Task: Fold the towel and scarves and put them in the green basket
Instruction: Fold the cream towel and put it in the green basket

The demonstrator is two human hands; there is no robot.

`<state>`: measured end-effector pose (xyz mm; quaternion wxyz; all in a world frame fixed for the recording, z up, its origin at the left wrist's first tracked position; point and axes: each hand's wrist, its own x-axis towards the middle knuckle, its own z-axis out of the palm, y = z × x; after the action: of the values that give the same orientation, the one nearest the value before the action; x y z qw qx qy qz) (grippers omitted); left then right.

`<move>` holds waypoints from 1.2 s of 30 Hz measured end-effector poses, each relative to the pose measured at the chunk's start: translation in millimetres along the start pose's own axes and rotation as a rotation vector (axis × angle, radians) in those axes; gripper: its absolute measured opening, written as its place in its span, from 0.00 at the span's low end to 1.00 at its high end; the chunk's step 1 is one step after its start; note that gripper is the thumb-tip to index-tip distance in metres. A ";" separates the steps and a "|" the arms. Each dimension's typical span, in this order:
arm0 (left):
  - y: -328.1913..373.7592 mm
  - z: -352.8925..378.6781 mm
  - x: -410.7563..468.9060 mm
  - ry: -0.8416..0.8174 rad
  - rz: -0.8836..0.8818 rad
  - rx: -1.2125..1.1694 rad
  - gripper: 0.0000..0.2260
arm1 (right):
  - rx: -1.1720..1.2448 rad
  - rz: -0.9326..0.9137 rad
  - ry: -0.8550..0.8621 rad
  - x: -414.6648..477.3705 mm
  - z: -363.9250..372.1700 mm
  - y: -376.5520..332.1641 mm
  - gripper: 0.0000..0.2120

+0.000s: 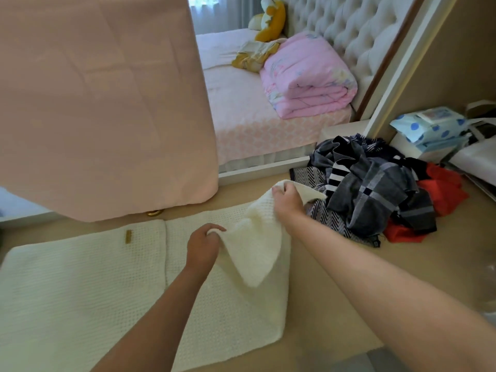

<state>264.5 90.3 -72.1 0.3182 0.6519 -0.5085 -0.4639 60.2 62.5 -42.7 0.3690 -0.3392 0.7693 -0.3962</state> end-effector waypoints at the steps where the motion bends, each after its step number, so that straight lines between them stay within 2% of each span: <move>1: -3.1 -14.0 0.5 0.001 -0.077 -0.070 0.13 | 0.033 -0.024 -0.042 -5.1 11.1 -15.6 0.15; 3: -12.7 -46.6 0.3 -0.067 -0.251 -0.141 0.11 | 0.090 -0.050 -0.138 -22.7 38.5 -45.7 0.12; 4: -19.4 -65.4 -0.4 -0.144 -0.320 -0.091 0.09 | 0.104 -0.048 -0.192 -34.6 53.9 -57.6 0.14; 8: -54.4 -144.6 -1.4 -0.680 -0.446 0.402 0.07 | -0.011 -0.042 -0.436 -82.5 128.4 -66.1 0.21; 9: -61.6 -161.0 -0.2 -0.763 -0.462 0.475 0.08 | -0.083 -0.045 -0.489 -94.5 146.3 -62.8 0.23; 10: -68.5 -175.9 2.7 -0.757 -0.467 0.519 0.10 | -0.162 -0.052 -0.536 -105.7 164.1 -58.3 0.24; 11: -75.7 -187.5 7.3 -0.682 -0.446 0.512 0.11 | -0.244 -0.066 -0.576 -116.3 179.8 -53.5 0.25; 14: -90.3 -212.5 23.2 -0.283 -0.365 0.179 0.12 | -0.486 -0.145 -0.638 -141.6 214.4 -40.8 0.26; 15: -92.2 -218.4 28.2 -0.200 -0.314 0.143 0.11 | -0.514 -0.158 -0.659 -148.0 223.3 -37.8 0.26; 16: -93.3 -222.5 32.6 -0.189 -0.269 0.154 0.10 | -0.521 -0.167 -0.683 -153.4 231.5 -34.9 0.27; 18: -91.9 -225.2 35.9 -0.281 -0.243 0.106 0.13 | -0.517 -0.187 -0.721 -162.1 245.8 -32.3 0.26; 21: -83.2 -224.5 39.9 -0.391 -0.293 -0.019 0.17 | -0.459 -0.244 -0.754 -169.7 257.3 -36.7 0.18; 24: -85.5 -228.6 53.3 -0.271 -0.312 -0.191 0.10 | -0.287 -0.213 -0.789 -165.8 253.9 -38.4 0.16; 26: -84.7 -237.2 61.1 -0.192 -0.258 -0.105 0.10 | -0.199 -0.133 -0.782 -160.4 248.1 -38.5 0.15; 28: -84.3 -245.0 66.9 -0.105 -0.171 0.096 0.19 | -0.225 -0.144 -0.686 -149.1 244.4 -37.5 0.13; 32: -102.9 -264.7 76.2 0.156 -0.085 0.334 0.21 | -0.454 -0.239 -0.466 -125.9 236.3 -29.2 0.14; 35: -124.7 -272.4 80.9 0.227 -0.206 0.410 0.28 | -0.657 -0.244 -0.522 -117.4 232.0 -10.3 0.20; 36: -129.8 -271.9 78.0 0.242 -0.154 0.485 0.27 | -0.734 -0.279 -0.526 -116.5 230.5 -1.8 0.20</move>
<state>568.8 36.4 -109.3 0.1749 0.7964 -0.5119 -0.2702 311.5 73.7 -101.7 0.3503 -0.6362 0.6860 -0.0444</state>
